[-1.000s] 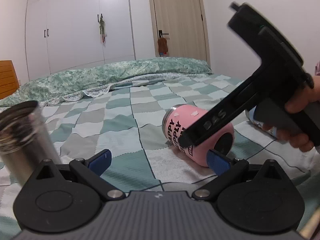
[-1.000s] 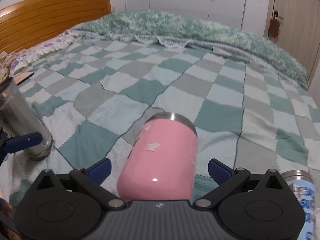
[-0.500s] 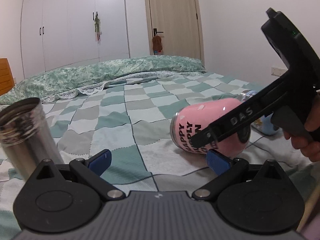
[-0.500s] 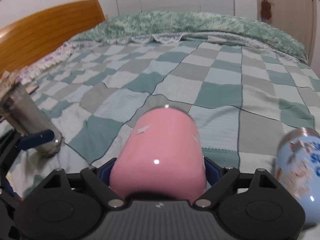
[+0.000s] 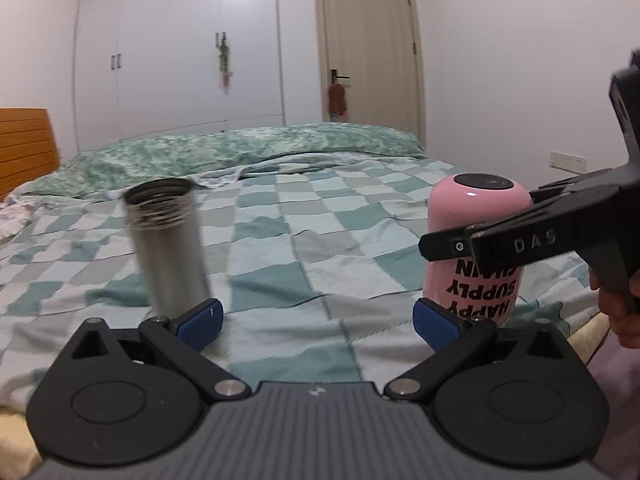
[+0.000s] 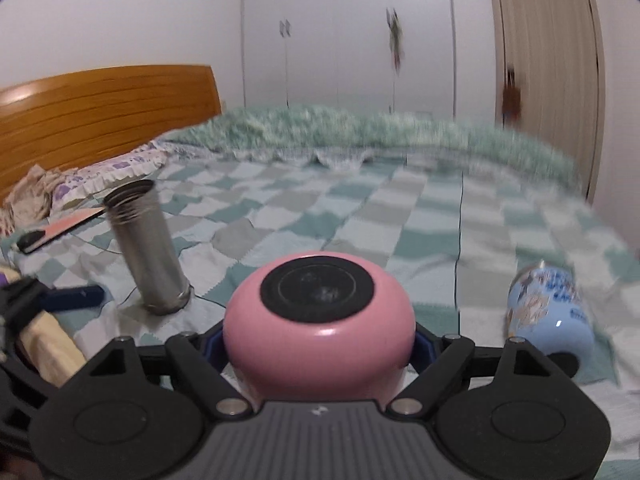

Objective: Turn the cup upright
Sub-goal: 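Lift the pink tumbler with the right gripper toward the left gripper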

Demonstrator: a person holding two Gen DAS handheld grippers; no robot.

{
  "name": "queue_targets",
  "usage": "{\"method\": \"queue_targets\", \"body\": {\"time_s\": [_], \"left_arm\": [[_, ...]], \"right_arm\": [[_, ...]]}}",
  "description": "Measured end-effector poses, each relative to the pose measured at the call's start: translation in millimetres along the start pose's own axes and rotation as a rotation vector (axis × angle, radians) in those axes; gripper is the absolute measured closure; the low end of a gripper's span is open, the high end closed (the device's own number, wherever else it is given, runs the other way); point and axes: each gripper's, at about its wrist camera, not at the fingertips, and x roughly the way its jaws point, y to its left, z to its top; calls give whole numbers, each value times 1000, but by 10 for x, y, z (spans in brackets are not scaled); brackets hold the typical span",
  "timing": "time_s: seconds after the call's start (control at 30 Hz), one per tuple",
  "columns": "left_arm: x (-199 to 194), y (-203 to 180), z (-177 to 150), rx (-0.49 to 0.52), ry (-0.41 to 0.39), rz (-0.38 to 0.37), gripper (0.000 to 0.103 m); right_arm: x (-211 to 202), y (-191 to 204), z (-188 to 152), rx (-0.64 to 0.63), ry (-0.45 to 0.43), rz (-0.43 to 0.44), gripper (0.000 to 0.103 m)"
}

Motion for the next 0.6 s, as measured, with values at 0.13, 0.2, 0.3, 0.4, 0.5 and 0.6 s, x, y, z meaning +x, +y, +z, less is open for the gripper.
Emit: {"method": "queue_targets", "body": {"time_s": [0.13,0.2,0.3,0.4,0.5,0.6], "left_arm": [[-201,90,-25,-15,-8,44,0],[-288,136,-45,-26,-16,66,0],[-384,187,-76,-45,-24,89,0],[-480,233,-112,-53,-27,106,0],[-551,277,-140,-60,-24,122,0],[-590,300,-151,-69,-18,135,0]], "right_arm": [[-48,293,-34,-153,-103,-74,20],[4,401,-12,-244,-147,-123,20],[187,539,-27,-391,-201,-202,20],[316,620,-170,-446,-146,-182,20],[229,722,-413,-500,-154,-150,19],[37,748,-532,-534,-159,-101,19]]}}
